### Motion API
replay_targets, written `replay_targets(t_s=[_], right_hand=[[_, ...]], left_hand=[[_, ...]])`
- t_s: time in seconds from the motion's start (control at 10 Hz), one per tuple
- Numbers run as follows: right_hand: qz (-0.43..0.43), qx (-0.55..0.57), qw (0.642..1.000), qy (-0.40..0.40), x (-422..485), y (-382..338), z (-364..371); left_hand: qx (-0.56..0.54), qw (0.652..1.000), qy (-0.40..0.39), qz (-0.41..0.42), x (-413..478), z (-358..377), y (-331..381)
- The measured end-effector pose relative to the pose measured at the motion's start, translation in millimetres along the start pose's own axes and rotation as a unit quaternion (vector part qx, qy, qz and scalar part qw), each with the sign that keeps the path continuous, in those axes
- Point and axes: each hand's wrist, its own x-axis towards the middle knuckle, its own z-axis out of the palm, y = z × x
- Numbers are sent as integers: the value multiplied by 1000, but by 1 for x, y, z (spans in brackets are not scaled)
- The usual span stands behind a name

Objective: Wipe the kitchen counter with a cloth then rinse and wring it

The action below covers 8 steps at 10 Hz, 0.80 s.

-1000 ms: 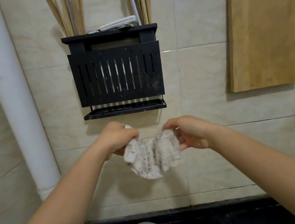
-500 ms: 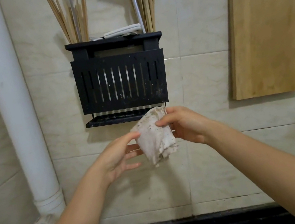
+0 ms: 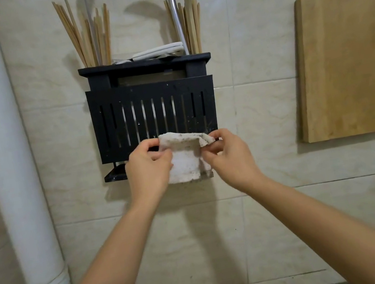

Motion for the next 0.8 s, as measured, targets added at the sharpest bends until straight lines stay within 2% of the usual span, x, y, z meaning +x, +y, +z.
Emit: replay_targets(t_s=[0.1,0.2,0.3,0.4,0.5,0.6,0.7,0.8], right_hand=[[-158,-121,979,-39,-19,14,3],[-242,-304,919,-68,-21,23,4],[-231,-363,899,-77,-13,22,5],[-272,-455,848,-17,-10,16,12],[-273,-538,797,-17,-8,5,17],[-138,-520,830,-145,3,-5,14],[-101,-422,887,-159,3,-6,4],[-57,-213,965,-140,-9,-4,-23]], left_hand=[[22,997,-22,72,-17,0,-13],[203,962,-79,166,-21,-10,-31],[306,922,-112,210,-11,-20,-39],[324,920,-141,169,-4,-19,-34],[362,908,-177,116,2,-14,-30],[384,895,-219,63,9,-12,-26],[392,894,-205,72,11,-15,-32],[397,896,-160,113,4,-25,-41]])
